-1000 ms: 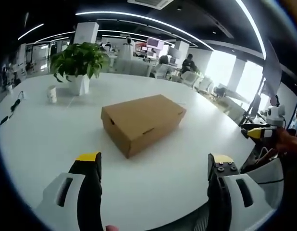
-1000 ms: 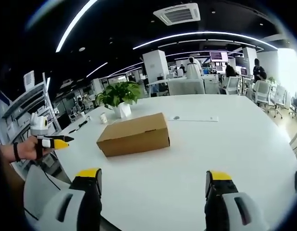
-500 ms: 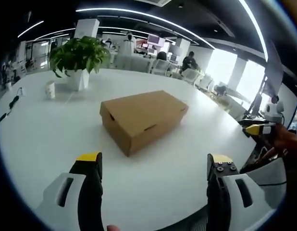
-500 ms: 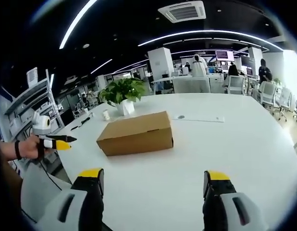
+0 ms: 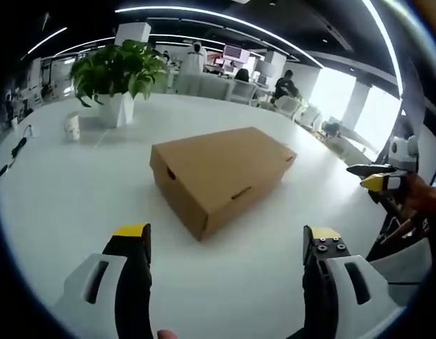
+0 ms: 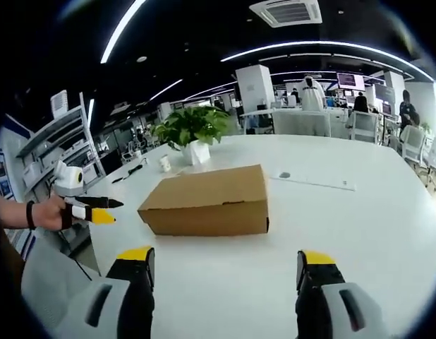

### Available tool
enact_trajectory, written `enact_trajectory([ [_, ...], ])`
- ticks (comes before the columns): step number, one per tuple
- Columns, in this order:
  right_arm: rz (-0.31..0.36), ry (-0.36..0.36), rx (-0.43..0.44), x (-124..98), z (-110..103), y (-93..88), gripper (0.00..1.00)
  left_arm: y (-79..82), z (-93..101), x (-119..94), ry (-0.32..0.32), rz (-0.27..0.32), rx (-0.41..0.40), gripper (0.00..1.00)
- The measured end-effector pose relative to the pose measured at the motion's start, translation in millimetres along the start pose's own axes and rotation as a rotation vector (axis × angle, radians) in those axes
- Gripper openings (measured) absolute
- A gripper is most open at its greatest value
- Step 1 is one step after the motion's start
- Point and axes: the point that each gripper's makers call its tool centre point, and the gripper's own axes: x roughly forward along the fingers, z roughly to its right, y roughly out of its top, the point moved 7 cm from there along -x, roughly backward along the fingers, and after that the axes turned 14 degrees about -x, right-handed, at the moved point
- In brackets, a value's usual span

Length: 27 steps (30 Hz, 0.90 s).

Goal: Operate the shoe box by opening the lid, removing the specified soft item, and placing it in the target area until the item is outside and the box remains undamaged.

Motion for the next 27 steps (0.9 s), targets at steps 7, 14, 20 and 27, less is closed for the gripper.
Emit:
enact_trajectory([
  [7, -0.006, 0.023, 0.002, 30, 17, 7.4, 0.82, 7.5, -5.9, 20, 0.012, -0.002, -0.015, 0.88],
  [14, -0.046, 0.064, -0.012, 65, 33, 5.7, 0.81, 9.9, -15.0, 50, 0.017, -0.028, -0.021, 0.87],
  [20, -0.071, 0.085, -0.007, 94, 43, 4.7, 0.79, 12.1, -19.2, 67, 0.024, -0.042, -0.027, 0.86],
  [27, -0.072, 0.109, -0.054, 114, 43, 11.7, 0.74, 13.4, -21.8, 78, 0.039, -0.049, -0.038, 0.84],
])
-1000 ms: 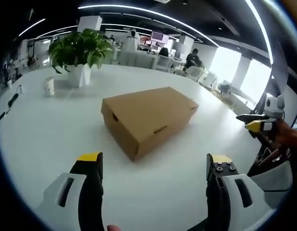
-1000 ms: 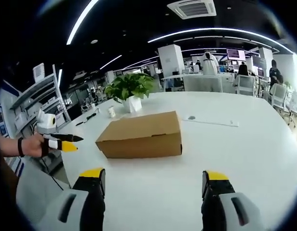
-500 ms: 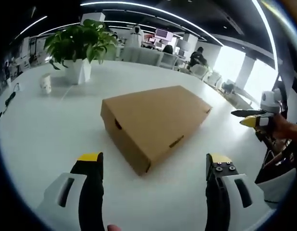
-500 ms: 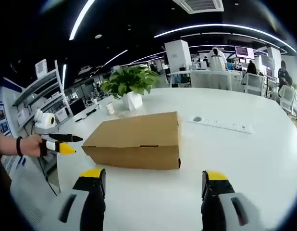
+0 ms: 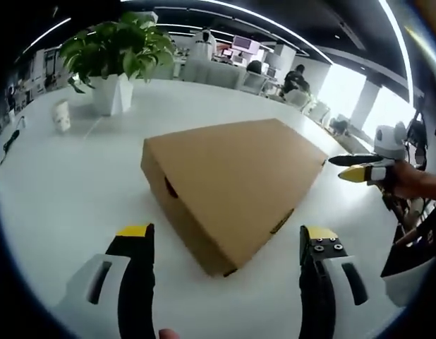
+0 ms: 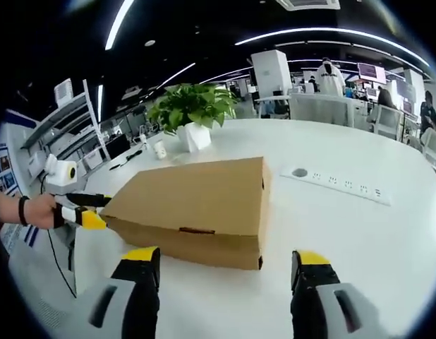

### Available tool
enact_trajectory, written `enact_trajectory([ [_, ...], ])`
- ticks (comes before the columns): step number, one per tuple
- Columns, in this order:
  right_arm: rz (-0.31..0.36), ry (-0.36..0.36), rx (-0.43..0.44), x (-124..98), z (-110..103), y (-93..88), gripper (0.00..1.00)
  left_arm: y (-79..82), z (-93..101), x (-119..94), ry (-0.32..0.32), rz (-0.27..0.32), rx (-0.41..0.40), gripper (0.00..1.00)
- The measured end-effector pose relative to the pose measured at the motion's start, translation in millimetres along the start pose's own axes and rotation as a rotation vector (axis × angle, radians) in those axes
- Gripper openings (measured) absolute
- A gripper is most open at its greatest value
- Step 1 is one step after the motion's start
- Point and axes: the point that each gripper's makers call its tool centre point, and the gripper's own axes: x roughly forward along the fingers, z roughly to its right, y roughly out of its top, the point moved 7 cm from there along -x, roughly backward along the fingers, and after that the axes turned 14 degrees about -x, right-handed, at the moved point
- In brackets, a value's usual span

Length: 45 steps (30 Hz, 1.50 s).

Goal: Operate the shoe box by opening the lid, removing the specified soft item, and placing it in the target area until the item is outside and the box remains undamaged.

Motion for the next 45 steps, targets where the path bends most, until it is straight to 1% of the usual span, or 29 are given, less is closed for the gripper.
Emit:
enact_trajectory([
  [3, 0.002, 0.005, -0.011, 6, 3, 2.6, 0.71, -0.3, -0.2, 5, 0.006, -0.01, 0.007, 0.82],
  [7, 0.021, 0.011, -0.023, 13, 10, 10.1, 0.68, 0.7, -1.8, 11, 0.013, -0.018, 0.02, 0.76],
  [11, 0.024, 0.039, -0.054, 20, 9, 14.0, 0.58, 0.9, -0.1, 15, 0.007, -0.035, 0.036, 0.74],
  [12, 0.027, 0.051, -0.055, 22, 7, 14.4, 0.54, 0.5, 2.4, 15, -0.006, -0.04, 0.043, 0.72],
  [13, 0.038, 0.073, -0.056, 23, 4, 15.5, 0.5, 0.0, 3.9, 16, -0.002, -0.041, 0.05, 0.72],
  [14, 0.034, 0.054, -0.063, 22, 6, 15.2, 0.5, 0.1, 3.2, 16, 0.002, -0.04, 0.053, 0.71],
  [15, 0.035, 0.069, -0.059, 21, 4, 15.2, 0.5, 0.3, 2.8, 16, 0.0, -0.04, 0.051, 0.71],
  [22, 0.036, 0.069, -0.073, 20, 5, 16.3, 0.49, 0.5, 2.3, 16, -0.012, -0.043, 0.054, 0.7],
  [23, 0.037, 0.073, -0.074, 20, 5, 16.2, 0.51, 0.2, 2.8, 15, -0.014, -0.045, 0.056, 0.7],
  [24, 0.037, 0.097, -0.086, 20, 2, 16.0, 0.57, 0.4, 2.7, 14, -0.017, -0.047, 0.056, 0.69],
  [25, 0.026, 0.113, -0.134, 21, -3, 15.6, 0.6, 0.7, 2.3, 14, -0.02, -0.051, 0.058, 0.69],
  [26, 0.013, 0.113, -0.166, 21, -5, 15.3, 0.63, 0.7, 2.3, 14, -0.023, -0.053, 0.06, 0.69],
  [27, 0.006, 0.104, -0.172, 22, -6, 15.6, 0.64, 1.3, 1.0, 15, -0.024, -0.055, 0.061, 0.69],
  [29, -0.002, 0.076, -0.164, 23, -4, 15.6, 0.6, 1.1, 0.9, 15, -0.027, -0.058, 0.065, 0.68],
  [31, -0.003, 0.064, -0.146, 22, -4, 15.7, 0.57, 1.0, 0.8, 14, -0.028, -0.06, 0.069, 0.68],
  [35, -0.023, 0.048, -0.178, 18, -13, 11.4, 0.52, 0.5, -1.7, 13, -0.027, -0.064, 0.082, 0.68],
  [37, -0.022, 0.038, -0.173, 16, -14, 9.5, 0.49, -0.5, -3.8, 10, -0.032, -0.068, 0.089, 0.68],
  [42, -0.022, 0.023, -0.154, 10, -27, 6.0, 0.48, -3.3, -5.2, 3, -0.043, -0.083, 0.11, 0.68],
  [45, -0.022, 0.015, -0.147, 6, -34, 3.0, 0.48, -2.8, -9.5, 1, -0.053, -0.093, 0.124, 0.68],
])
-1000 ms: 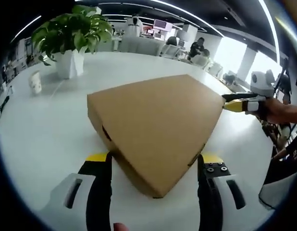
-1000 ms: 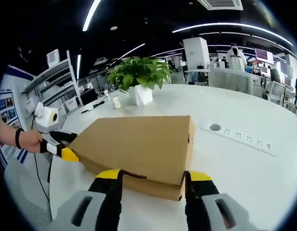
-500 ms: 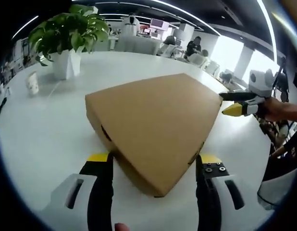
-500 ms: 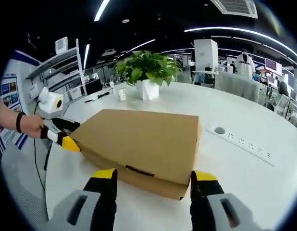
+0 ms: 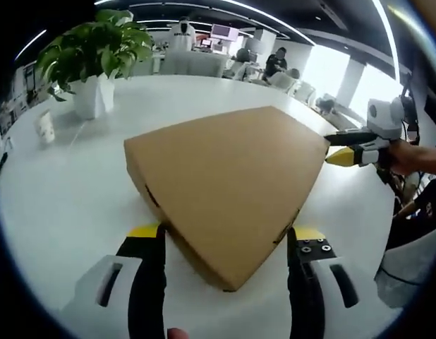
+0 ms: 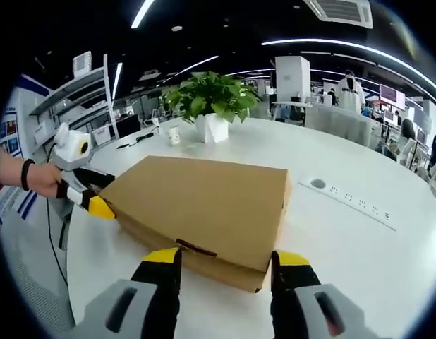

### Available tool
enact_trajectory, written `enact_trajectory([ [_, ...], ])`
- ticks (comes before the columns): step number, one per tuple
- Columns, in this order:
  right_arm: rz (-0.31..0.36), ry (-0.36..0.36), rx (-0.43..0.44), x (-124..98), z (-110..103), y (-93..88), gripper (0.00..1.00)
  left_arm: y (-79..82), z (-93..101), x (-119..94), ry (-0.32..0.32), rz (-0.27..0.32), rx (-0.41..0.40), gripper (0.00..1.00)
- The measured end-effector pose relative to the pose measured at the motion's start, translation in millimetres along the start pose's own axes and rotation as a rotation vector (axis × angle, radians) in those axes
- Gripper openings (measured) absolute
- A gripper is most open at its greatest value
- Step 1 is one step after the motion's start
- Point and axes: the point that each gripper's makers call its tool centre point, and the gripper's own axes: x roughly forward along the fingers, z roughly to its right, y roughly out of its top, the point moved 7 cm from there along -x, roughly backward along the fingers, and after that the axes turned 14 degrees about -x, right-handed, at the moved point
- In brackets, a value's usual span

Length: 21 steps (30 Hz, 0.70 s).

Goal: Operate the shoe box by opening the lid, removing the specified soft item, and placing it in the target area until the item is outside and the box remains undamaged.

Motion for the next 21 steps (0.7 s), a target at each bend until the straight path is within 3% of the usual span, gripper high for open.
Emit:
enact_trajectory([
  [21, -0.056, -0.039, 0.01, -29, -63, -17.5, 0.4, -31.6, -15.4, -41, -0.063, -0.097, 0.123, 0.66],
])
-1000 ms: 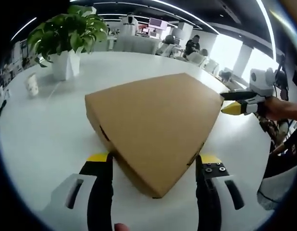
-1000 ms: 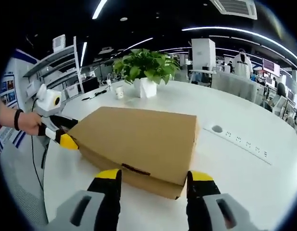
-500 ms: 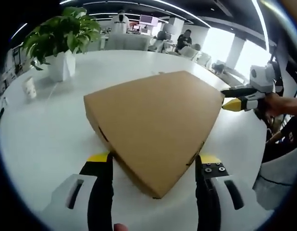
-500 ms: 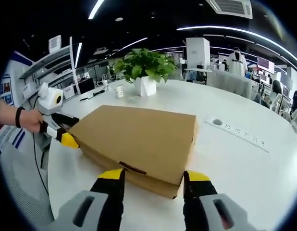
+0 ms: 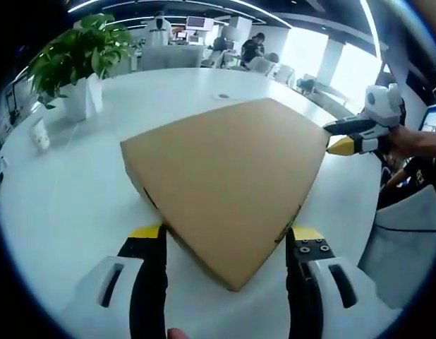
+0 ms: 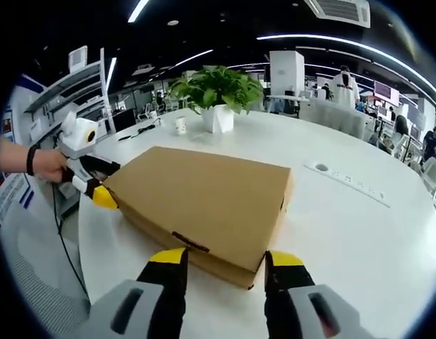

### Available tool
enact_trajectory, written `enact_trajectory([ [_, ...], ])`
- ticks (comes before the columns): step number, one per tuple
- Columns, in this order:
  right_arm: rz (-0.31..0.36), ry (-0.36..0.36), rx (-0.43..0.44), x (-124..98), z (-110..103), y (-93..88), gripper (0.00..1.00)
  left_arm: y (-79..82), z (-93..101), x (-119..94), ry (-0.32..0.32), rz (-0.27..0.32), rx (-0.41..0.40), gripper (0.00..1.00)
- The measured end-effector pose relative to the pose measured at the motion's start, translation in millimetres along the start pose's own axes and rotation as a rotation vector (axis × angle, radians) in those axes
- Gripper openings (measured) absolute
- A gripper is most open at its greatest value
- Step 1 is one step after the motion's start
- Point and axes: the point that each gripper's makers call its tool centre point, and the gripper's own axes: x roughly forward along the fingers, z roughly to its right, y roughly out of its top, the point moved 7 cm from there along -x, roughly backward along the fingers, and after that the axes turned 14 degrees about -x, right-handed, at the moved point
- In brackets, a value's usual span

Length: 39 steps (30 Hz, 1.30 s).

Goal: Operate the shoe box by opening the lid, removing the specified soft item, and placing it in the target area until the item is outside and the box remains undamaged.

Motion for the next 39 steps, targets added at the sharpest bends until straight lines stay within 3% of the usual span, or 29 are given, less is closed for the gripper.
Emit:
enact_trajectory([
  [17, -0.008, -0.012, 0.021, -14, -28, -7.0, 0.36, -11.9, -4.4, -15, -0.035, -0.026, 0.042, 0.66],
  [24, -0.018, 0.022, -0.063, -15, -23, -10.8, 0.33, -15.2, -0.9, -21, -0.039, -0.026, 0.072, 0.66],
  [28, -0.057, 0.02, -0.095, -7, -22, -19.3, 0.42, -19.6, 1.6, -23, -0.026, -0.008, 0.05, 0.66],
  [30, -0.021, 0.048, -0.065, -5, -26, -16.1, 0.4, -23.5, 2.4, -22, -0.017, -0.009, 0.036, 0.64],
  [31, -0.031, 0.018, -0.059, -7, -24, -16.1, 0.38, -24.8, 4.1, -22, -0.018, 0.0, 0.024, 0.63],
  [32, -0.018, 0.036, -0.093, -7, -24, -14.2, 0.38, -25.0, 4.4, -22, -0.016, 0.003, 0.026, 0.62],
  [39, 0.004, 0.019, -0.068, -17, -24, -11.8, 0.32, -23.9, 7.0, -28, 0.003, 0.028, 0.011, 0.59],
])
